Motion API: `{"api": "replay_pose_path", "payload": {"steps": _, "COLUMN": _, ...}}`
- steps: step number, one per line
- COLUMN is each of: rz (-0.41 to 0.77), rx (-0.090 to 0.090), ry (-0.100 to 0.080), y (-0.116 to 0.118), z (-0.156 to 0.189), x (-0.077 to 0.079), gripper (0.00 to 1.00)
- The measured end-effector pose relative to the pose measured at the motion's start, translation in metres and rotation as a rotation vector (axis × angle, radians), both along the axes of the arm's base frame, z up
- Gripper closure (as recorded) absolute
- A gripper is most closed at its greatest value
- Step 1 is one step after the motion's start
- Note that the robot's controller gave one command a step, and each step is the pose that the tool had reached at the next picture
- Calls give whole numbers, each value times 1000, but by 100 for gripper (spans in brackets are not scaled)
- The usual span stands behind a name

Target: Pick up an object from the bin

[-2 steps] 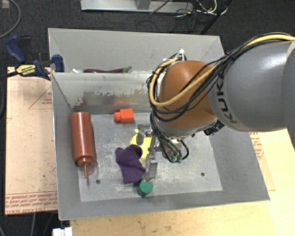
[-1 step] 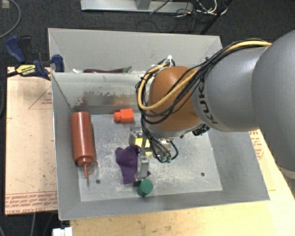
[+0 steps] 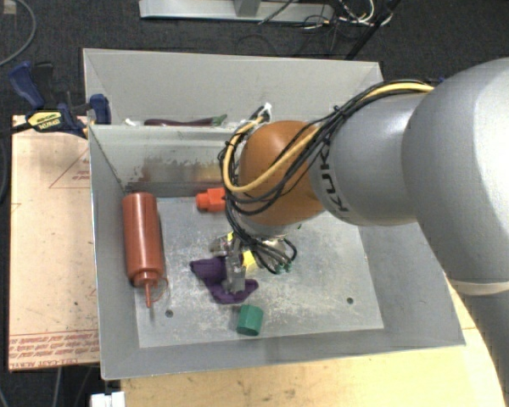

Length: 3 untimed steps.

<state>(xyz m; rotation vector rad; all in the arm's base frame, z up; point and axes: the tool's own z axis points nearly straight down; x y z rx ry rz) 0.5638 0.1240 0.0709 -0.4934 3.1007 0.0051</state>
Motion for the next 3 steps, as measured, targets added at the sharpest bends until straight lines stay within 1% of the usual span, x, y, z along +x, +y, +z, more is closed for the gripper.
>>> {"api": "replay_pose_path", "payload": {"steps": 2, "rz": 0, "rx": 0, "ry": 0, "y": 0, "z": 0, "x": 0, "gripper": 100}}
{"api": "replay_pose_path", "payload": {"steps": 3, "rz": -12, "rx": 2, "ry": -5, "y": -8, "z": 141, "x": -1, "gripper": 100}}
